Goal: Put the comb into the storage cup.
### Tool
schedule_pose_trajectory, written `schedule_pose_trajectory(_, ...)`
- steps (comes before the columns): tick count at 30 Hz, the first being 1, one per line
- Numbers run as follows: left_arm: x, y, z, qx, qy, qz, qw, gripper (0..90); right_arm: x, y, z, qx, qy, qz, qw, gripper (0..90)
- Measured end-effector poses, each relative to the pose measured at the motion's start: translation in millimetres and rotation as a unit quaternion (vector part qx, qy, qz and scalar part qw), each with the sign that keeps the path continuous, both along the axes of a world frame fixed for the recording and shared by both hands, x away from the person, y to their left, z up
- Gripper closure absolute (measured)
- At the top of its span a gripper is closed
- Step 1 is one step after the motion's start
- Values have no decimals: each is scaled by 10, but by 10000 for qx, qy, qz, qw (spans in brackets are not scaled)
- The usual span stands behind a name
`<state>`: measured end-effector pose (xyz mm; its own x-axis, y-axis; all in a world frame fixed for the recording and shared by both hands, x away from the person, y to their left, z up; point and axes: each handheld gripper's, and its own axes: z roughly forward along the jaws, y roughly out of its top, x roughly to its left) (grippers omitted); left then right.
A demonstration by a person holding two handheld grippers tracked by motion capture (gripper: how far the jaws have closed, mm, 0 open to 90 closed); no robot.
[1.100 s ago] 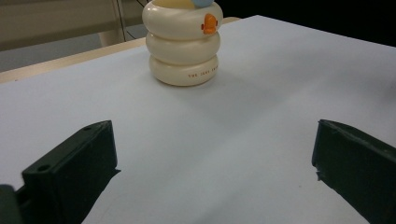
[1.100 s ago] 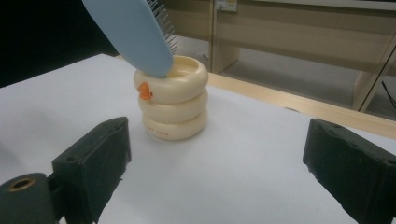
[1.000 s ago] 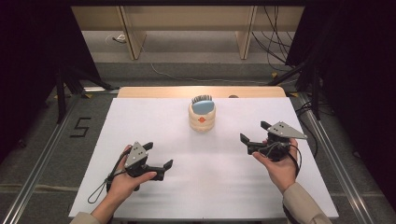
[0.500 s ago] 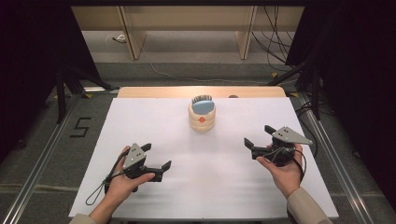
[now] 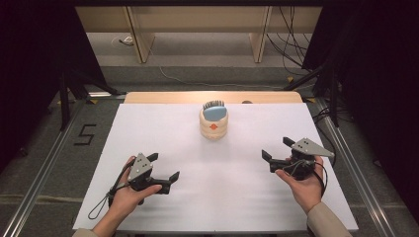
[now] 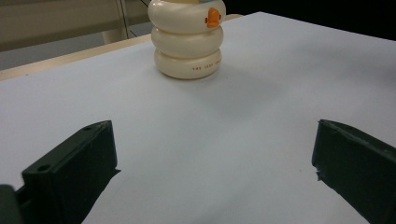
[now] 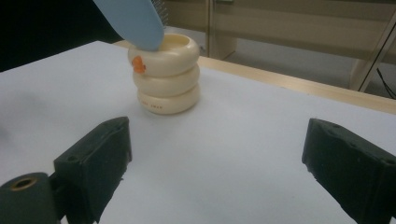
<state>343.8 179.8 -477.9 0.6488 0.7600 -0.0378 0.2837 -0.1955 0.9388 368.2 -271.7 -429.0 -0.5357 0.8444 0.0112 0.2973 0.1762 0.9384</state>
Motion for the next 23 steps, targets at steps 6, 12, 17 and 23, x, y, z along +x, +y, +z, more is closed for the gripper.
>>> schedule_pose_trajectory(6,-12,9,-11,6,2,7,10000,0,-17,-23,-32,-33,37,-9,10000,93)
schedule_pose_trajectory(12,-10,6,-19,28,10,-11,10000,0,-15,-31,-44,-39,66,-12,10000,93)
schedule_pose_trajectory(17,2,14,-19,12,12,5,10000,0,-3,-36,-54,-40,67,-15,10000,93)
schedule_pose_trajectory(23,6,-2,-25,16,12,-15,10000,0,-1,-32,-62,-53,62,-8,10000,93)
